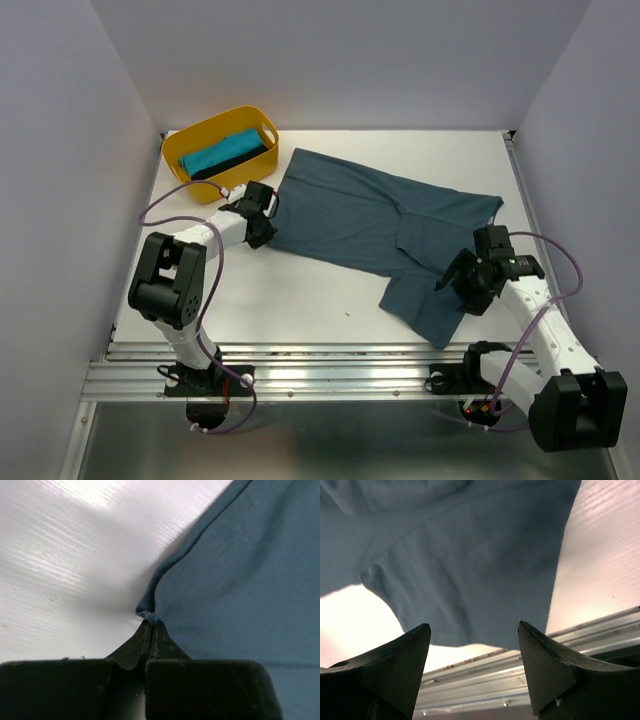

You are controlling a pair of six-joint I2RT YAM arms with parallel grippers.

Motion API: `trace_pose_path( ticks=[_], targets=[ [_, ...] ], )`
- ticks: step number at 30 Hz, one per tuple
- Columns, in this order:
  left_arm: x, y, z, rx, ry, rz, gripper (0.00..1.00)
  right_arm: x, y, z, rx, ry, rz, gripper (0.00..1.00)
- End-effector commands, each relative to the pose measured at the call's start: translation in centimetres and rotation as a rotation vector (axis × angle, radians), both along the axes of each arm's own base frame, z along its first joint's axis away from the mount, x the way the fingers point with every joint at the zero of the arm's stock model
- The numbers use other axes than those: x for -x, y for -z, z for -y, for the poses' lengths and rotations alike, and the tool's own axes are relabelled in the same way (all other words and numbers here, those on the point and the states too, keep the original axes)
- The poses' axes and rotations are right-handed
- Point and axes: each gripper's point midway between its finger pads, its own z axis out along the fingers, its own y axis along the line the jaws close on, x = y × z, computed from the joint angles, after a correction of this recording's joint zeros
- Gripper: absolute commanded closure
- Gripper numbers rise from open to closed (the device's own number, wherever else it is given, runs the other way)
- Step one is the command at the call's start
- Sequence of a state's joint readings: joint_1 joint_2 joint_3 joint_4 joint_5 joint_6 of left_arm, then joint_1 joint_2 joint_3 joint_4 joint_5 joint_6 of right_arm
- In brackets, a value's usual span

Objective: Roll the t-shirts
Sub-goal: Fold the T-shirt at the center of the board.

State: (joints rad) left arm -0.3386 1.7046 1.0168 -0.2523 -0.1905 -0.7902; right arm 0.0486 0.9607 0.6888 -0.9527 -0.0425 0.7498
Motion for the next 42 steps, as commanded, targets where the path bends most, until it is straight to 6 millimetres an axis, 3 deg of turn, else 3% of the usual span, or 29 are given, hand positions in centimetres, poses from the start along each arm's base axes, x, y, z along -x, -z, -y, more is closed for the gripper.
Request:
trace_pose_path(
  ticks=[1, 2, 5, 7, 10, 13, 17, 19, 20, 21, 25, 39, 42],
  targets=[
    [0.3, -1.9, -1.5, -0.048, -0.016, 0.044, 1.00, -4.0, -1.0, 1.0, 0.044, 0.093, 0.128, 0.25],
    [0.3, -1.9, -1.5, -0.046, -0.013, 0.043, 1.00, -4.8, -0.5, 1.3, 0.064, 0.096, 0.121, 0.28],
    [0.5, -2.1, -1.7, -0.055, 0.000, 0.041, 1.00, -7.3, -0.8, 3.4, 0.189, 0.105, 0.121, 0.51],
    [0.4, -2.4, -1.7, -0.058, 0.006, 0.048, 1.00, -8.2, -0.6, 4.8, 0.236, 0.115, 0.097, 0.58],
    [0.3, -2.7, -2.0, -0.058, 0.017, 0.050, 1.00, -9.2, 0.1, 5.5, 0.211, 0.132, 0.081, 0.73],
    [0.3, -2.9, -2.2, -0.066, 0.031, 0.047, 1.00, -9.5, 0.0, 5.0, 0.184, 0.120, 0.093, 0.81],
    [0.3, -2.7, -1.7, -0.044, 0.050, 0.045, 1.00, -8.6, -1.0, 5.3, 0.204, 0.109, 0.131, 0.76],
    [0.3, -2.5, -1.4, -0.029, 0.060, 0.042, 1.00, -8.3, -1.1, 5.5, 0.218, 0.105, 0.138, 0.67],
    [0.4, -2.2, -1.3, -0.024, 0.065, 0.031, 1.00, -8.3, -1.0, 5.1, 0.204, 0.078, 0.136, 0.63],
    [0.4, -2.1, -1.2, -0.024, 0.067, 0.029, 1.00, -8.4, -0.8, 4.6, 0.182, 0.058, 0.134, 0.51],
    [0.5, -1.8, -1.0, -0.022, 0.085, 0.017, 1.00, -9.5, 0.1, 1.9, 0.060, -0.097, 0.168, 0.37],
    [0.3, -1.7, -1.1, -0.036, 0.097, 0.011, 1.00, -10.0, 3.5, 2.0, 0.070, -0.144, 0.099, 0.39],
    [0.5, -1.5, -1.1, -0.037, 0.099, 0.006, 1.00, -10.4, 3.9, 1.6, 0.051, -0.155, 0.112, 0.44]
  ],
)
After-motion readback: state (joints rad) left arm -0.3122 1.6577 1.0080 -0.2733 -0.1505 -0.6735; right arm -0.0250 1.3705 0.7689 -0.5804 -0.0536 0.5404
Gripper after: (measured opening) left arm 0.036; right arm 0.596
